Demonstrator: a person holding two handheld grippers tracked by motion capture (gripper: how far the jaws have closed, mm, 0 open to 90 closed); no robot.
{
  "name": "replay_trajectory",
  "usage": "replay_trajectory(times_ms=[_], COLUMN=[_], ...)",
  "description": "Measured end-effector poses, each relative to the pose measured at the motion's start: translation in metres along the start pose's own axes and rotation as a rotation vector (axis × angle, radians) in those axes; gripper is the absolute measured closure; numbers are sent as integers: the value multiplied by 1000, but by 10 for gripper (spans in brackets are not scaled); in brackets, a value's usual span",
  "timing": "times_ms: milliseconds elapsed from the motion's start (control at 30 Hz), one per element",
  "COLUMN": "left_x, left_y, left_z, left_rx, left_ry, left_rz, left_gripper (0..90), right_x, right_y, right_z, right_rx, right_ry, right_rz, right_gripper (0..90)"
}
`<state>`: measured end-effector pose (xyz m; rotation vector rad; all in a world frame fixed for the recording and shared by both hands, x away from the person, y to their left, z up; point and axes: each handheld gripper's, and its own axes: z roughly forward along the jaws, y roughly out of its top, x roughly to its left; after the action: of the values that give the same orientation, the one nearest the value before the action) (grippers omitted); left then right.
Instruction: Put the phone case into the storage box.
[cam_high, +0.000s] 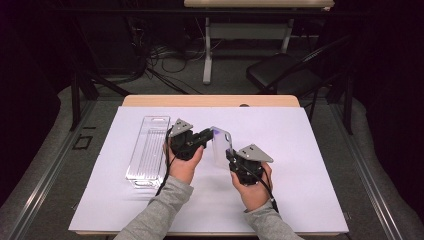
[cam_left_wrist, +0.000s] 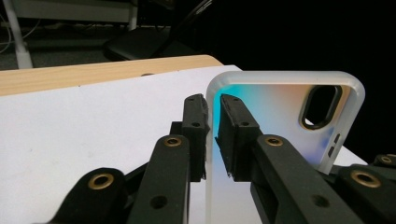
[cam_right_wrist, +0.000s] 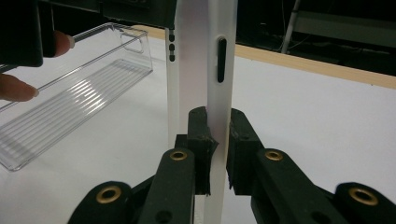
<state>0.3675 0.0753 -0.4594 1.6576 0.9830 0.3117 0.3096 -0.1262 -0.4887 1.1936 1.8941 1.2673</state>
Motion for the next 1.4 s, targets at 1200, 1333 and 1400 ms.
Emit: replay_trajectory(times_ms=[1200, 1333, 1400], left_x=[-6, -7, -7], left_y=[-3, -3, -3], left_z=[5, 5, 4], left_rx=[-18, -17, -14], left_ry=[49, 59, 64], left_rz=[-51, -58, -62], left_gripper=[881, 881, 882], right_x=[2, 2, 2], right_y=[-2, -2, -3], right_z=[2, 2, 2], right_rx=[-8, -9, -7], right_ry=[-16, -19, -19], right_rz=[6, 5, 7], right_gripper=[820, 820, 820])
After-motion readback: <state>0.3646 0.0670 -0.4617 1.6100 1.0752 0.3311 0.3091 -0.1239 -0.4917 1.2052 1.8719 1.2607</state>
